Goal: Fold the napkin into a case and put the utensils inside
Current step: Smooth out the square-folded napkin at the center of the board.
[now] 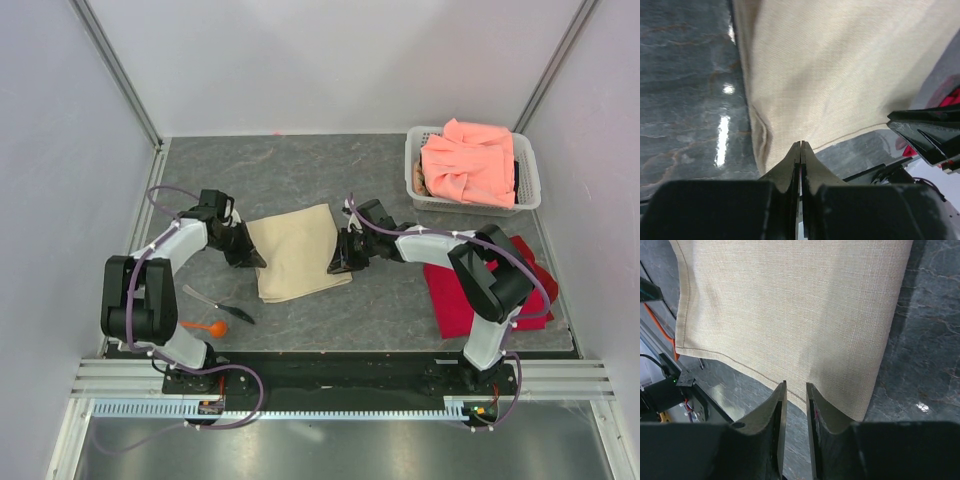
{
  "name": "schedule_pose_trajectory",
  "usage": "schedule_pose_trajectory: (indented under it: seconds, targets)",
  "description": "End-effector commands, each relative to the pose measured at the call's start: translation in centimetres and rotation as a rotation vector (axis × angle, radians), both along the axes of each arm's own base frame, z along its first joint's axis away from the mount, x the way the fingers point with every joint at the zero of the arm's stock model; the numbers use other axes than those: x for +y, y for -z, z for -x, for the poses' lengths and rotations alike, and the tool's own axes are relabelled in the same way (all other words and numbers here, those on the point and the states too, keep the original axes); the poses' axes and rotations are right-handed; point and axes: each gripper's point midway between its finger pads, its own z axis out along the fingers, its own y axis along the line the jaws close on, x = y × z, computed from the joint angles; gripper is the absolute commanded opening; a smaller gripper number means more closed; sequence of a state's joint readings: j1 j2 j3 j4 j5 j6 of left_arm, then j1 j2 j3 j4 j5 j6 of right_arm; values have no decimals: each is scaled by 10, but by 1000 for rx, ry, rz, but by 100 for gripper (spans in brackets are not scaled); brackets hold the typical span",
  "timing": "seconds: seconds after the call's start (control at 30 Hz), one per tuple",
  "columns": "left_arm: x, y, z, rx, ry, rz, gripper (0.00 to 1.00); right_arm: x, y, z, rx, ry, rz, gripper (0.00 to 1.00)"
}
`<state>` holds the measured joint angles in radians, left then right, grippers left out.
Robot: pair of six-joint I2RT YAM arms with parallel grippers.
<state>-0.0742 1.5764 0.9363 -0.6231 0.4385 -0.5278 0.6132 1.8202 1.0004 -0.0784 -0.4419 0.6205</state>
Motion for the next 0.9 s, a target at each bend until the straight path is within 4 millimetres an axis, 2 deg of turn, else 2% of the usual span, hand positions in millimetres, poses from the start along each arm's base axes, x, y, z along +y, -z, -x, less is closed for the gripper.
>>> schedule_pose_trajectory:
  seconds: [0.0,0.1,0.13,0.2,0.27,0.37,0.43,0.5,0.63,0.67,0.73,0.87]
  targets:
    - [-11,-1,15,9,70,5,4,7,-31,-14,-95,-13,-30,29]
    - [2,25,38,125,27,-69,2,-7,-18,-6,-81,5,12,29]
    - [5,29,43,151,19,-84,2,-11,-20,-6,-90,12,15,29]
    - [8,34,50,181,-4,-102,2,-21,-10,-1,-76,27,43,28]
    - [14,37,51,183,-26,-139,2,-28,-10,-2,-96,43,62,28]
    - [12,34,48,172,-22,-127,2,-39,-4,-3,-115,56,109,28]
    - [10,28,47,156,-18,-108,2,-39,0,-1,-101,41,117,27]
    - [7,15,44,99,-8,-87,3,-39,-3,-2,-107,40,117,27]
    - [4,-12,38,9,-20,-61,14,-41,-13,-3,-131,45,122,26]
    - [1,-16,37,1,-18,-44,14,-41,-14,-3,-130,42,119,26]
    - [-4,-15,40,22,-19,-14,13,-37,-20,-2,-132,32,103,26]
    - [-3,7,53,100,-31,-17,8,-36,-26,-3,-141,42,86,27]
